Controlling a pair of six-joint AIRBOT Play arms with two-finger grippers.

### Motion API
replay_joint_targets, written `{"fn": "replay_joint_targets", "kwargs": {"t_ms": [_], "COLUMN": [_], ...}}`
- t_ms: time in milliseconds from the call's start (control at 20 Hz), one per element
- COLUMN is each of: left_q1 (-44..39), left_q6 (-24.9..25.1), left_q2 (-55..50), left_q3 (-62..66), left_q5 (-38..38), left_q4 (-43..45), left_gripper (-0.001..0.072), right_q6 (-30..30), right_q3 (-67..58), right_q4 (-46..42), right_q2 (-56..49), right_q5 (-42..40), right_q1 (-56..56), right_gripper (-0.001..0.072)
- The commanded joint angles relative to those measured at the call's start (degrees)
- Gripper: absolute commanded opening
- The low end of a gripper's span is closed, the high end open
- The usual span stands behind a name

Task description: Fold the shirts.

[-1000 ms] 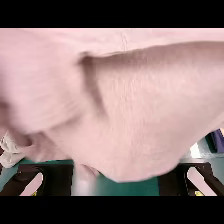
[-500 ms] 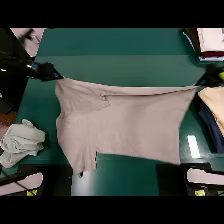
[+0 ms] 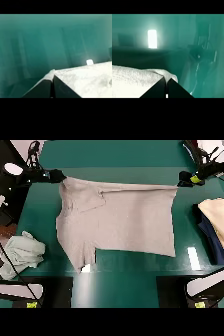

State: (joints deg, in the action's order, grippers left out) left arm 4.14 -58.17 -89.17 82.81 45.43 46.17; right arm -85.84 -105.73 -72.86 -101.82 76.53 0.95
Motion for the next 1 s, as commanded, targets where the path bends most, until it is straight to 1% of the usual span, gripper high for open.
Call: {"fn": "replay_joint_targets", "kwargs": {"t_ms": [0,100,200,300,400,500,600,650,700,750,800,850,950], "left_q1": [0.1,0.1,0.1,0.1,0.1,0.1,0.1,0.1,0.1,0.1,0.1,0.1,0.4], "left_q6": [4.7,4.6,4.6,4.4,3.5,3.5,3.4,1.9,-0.8,-3.2,-6.3,-8.5,-12.1], "left_q2": [-0.5,-0.5,-0.6,-0.6,-0.6,-0.6,-0.6,-0.6,-0.5,-0.5,-0.5,-0.5,-0.2], "left_q3": [2.8,3.5,3.3,2.9,1.0,-2.3,-4.9,-5.2,-5.2,-5.1,-4.7,-3.9,-1.5], "left_q5": [3.1,10.5,18.7,23.4,22.9,20.0,18.1,18.3,18.5,18.8,19.7,21.4,28.4], "left_q4": [3.0,7.1,13.1,19.4,23.0,22.7,22.6,23.4,24.7,25.8,27.3,29.2,34.2], "left_gripper": [0.0022,0.0022,0.0022,0.0022,0.0022,0.0022,0.0023,0.0081,0.0397,0.0655,0.0666,0.0611,0.0609], "right_q6": [-0.2,0.0,0.0,-0.1,-0.1,-0.1,-0.3,-0.3,-0.5,-0.5,-0.5,-0.5,-0.1], "right_q3": [-1.9,1.9,7.9,14.0,19.0,22.5,24.6,25.1,25.1,24.7,23.8,22.6,20.8], "right_q4": [-2.1,-2.3,-2.3,-2.2,-2.1,-2.1,-1.7,-1.5,-0.7,0.4,2.1,3.8,6.0], "right_q2": [-0.2,1.8,4.1,6.1,7.5,8.0,8.0,8.0,8.0,8.0,8.0,8.1,9.7], "right_q5": [1.9,4.6,4.6,3.5,-0.4,-2.6,-2.9,-2.9,-2.5,-2.2,-1.2,0.3,4.7], "right_q1": [-1.0,-2.0,-3.3,-4.5,-6.0,-7.7,-8.3,-8.3,-8.2,-7.7,-7.1,-6.4,-4.7], "right_gripper": [0.0009,0.0009,0.0009,0.0009,0.0009,0.001,0.0014,0.0016,0.0033,0.0194,0.0404,0.0423,0.0423]}}
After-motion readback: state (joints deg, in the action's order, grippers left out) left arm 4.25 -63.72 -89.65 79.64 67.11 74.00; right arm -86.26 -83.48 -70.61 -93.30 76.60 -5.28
